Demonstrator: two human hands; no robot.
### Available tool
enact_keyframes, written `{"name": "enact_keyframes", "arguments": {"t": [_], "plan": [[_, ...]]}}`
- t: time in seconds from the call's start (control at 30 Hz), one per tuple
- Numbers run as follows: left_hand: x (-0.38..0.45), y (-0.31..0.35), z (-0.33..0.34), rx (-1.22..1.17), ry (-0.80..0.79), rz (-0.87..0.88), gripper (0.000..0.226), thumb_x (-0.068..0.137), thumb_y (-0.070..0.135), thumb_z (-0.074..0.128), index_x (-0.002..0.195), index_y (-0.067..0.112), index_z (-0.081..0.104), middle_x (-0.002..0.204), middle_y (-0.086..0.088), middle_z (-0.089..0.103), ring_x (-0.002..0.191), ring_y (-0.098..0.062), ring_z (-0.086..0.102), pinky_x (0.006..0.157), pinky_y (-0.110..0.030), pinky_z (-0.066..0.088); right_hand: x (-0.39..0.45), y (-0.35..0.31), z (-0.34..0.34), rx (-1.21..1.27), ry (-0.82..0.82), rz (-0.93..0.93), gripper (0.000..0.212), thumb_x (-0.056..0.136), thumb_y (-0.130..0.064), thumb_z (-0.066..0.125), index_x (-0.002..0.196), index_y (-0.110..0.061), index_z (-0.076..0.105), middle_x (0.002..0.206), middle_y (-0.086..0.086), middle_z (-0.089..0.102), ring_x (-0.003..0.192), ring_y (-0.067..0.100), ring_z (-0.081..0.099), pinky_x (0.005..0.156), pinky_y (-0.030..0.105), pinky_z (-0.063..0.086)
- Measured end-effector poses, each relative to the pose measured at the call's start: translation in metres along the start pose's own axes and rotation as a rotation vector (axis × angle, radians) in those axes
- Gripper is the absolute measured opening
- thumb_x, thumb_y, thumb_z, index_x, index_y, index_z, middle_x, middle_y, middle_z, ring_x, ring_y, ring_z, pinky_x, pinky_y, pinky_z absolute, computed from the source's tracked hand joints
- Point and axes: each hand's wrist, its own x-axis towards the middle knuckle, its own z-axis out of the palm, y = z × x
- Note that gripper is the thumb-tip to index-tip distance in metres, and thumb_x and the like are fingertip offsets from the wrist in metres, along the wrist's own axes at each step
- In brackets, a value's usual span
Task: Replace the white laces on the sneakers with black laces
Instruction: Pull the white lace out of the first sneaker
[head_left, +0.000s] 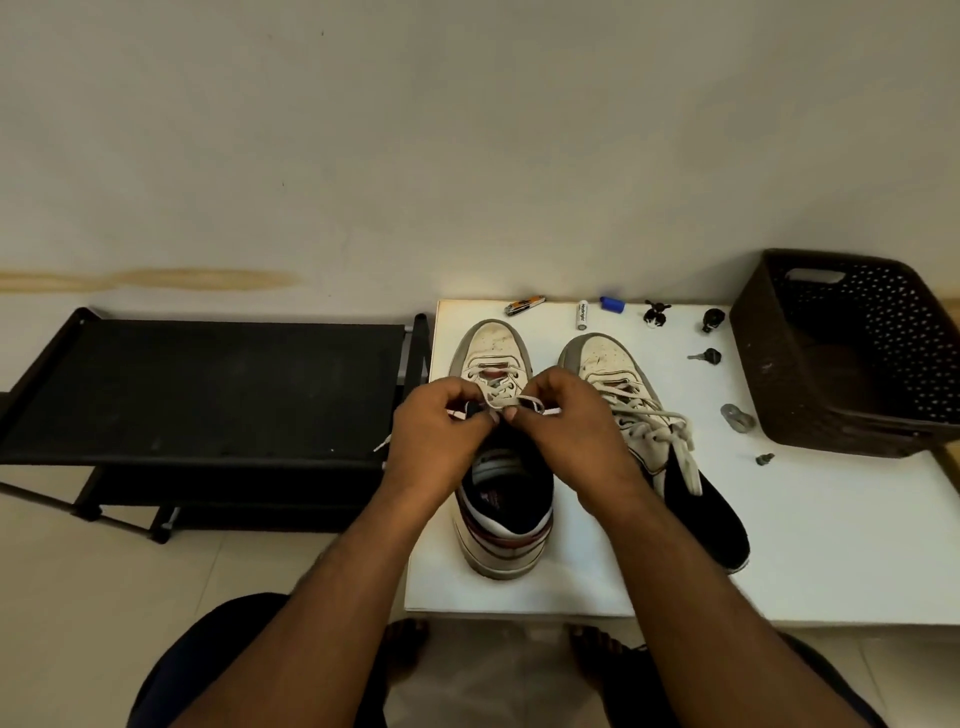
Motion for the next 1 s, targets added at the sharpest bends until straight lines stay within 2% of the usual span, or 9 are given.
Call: {"name": "enact_keyframes", "arguments": {"t": [0.17, 0.3, 0.43, 0.57, 0.73, 0.8, 0.87, 0.93, 1.0], "plan": [[0.0, 0.009, -0.005, -0.257, 0.083, -0.043, 0.008, 0.082, 0.004, 0.071, 0.086, 0.01, 0.068, 0.082, -0.005, 0.071, 0.071, -0.004, 0.066, 0.06, -0.014, 0.051, 0.003, -0.004, -0.002, 0.398, -0.051, 0.127, 0.019, 0.083, -0.001, 0.066, 0.077, -0.015, 0.055, 0.084, 0.007, 0.068, 0.077, 0.017, 0.063, 0.067, 0.027, 0.049], [0.002, 0.013, -0.011, -0.512, 0.214, -0.169, 0.012, 0.088, 0.005, 0.064, 0.098, 0.011, 0.06, 0.074, -0.005, 0.065, 0.07, -0.015, 0.061, 0.071, -0.034, 0.051, 0.005, -0.008, -0.009, 0.65, -0.008, 0.221, 0.023, 0.09, 0.001, 0.051, 0.082, -0.021, 0.046, 0.074, 0.007, 0.071, 0.078, 0.022, 0.066, 0.071, 0.036, 0.048], [0.007, 0.013, -0.019, -0.62, 0.392, -0.249, 0.024, 0.093, 0.008, 0.057, 0.113, 0.019, 0.053, 0.069, 0.001, 0.06, 0.064, -0.009, 0.058, 0.063, -0.03, 0.049, 0.005, -0.011, -0.018, 0.835, 0.201, 0.217, 0.021, 0.094, 0.002, 0.046, 0.094, -0.019, 0.052, 0.057, 0.006, 0.058, 0.06, 0.025, 0.063, 0.069, 0.04, 0.057], [0.013, 0.008, -0.036, -0.748, 0.561, -0.341, 0.023, 0.094, 0.007, 0.052, 0.112, 0.022, 0.053, 0.078, 0.0, 0.055, 0.068, -0.01, 0.055, 0.065, -0.03, 0.051, 0.007, -0.015, -0.034, 1.028, 0.402, 0.127, 0.023, 0.093, 0.004, 0.046, 0.101, -0.015, 0.056, 0.061, 0.007, 0.053, 0.059, 0.021, 0.057, 0.071, 0.041, 0.059], [0.021, 0.004, -0.058, -0.9, 0.586, -0.44, 0.018, 0.087, 0.004, 0.061, 0.102, 0.014, 0.062, 0.084, -0.001, 0.059, 0.073, -0.011, 0.057, 0.077, -0.032, 0.058, 0.008, -0.015, -0.047, 1.148, 0.592, -0.086, 0.029, 0.098, 0.001, 0.039, 0.1, -0.015, 0.063, 0.081, 0.007, 0.062, 0.076, 0.024, 0.067, 0.079, 0.043, 0.058], [0.022, 0.004, -0.064, -0.843, 0.664, -0.372, 0.022, 0.085, -0.002, 0.061, 0.097, 0.017, 0.06, 0.092, 0.001, 0.059, 0.079, -0.01, 0.06, 0.084, -0.031, 0.058, 0.01, -0.014, -0.051, 1.09, 0.63, -0.135, 0.03, 0.099, -0.002, 0.038, 0.1, -0.017, 0.064, 0.091, 0.005, 0.063, 0.086, 0.024, 0.068, 0.083, 0.044, 0.057], [0.02, 0.001, -0.065, -0.496, 0.799, -0.25, 0.033, 0.084, -0.005, 0.062, 0.103, 0.022, 0.056, 0.11, 0.003, 0.053, 0.096, -0.01, 0.06, 0.087, -0.029, 0.056, 0.012, -0.01, -0.056, 0.915, 0.608, -0.123, 0.03, 0.102, -0.007, 0.037, 0.11, -0.021, 0.063, 0.099, 0.001, 0.064, 0.092, 0.022, 0.07, 0.08, 0.041, 0.057], [0.017, -0.002, -0.06, -0.103, 0.875, -0.166, 0.049, 0.082, 0.005, 0.067, 0.123, 0.024, 0.048, 0.143, -0.005, 0.033, 0.128, -0.025, 0.042, 0.1, -0.041, 0.048, 0.011, -0.005, -0.062, 0.389, 0.537, -0.065, 0.036, 0.103, -0.014, 0.038, 0.132, -0.03, 0.051, 0.102, -0.003, 0.062, 0.088, 0.019, 0.069, 0.077, 0.04, 0.057], [0.013, -0.002, -0.051, 0.213, 0.854, -0.023, 0.054, 0.082, 0.018, 0.069, 0.13, 0.023, 0.046, 0.153, -0.011, 0.022, 0.141, -0.035, 0.023, 0.11, -0.055, 0.031, 0.005, -0.002, -0.065, -0.258, 0.397, 0.023, 0.045, 0.101, -0.027, 0.043, 0.144, -0.035, 0.036, 0.106, 0.001, 0.062, 0.094, 0.022, 0.063, 0.086, 0.039, 0.05]]}}
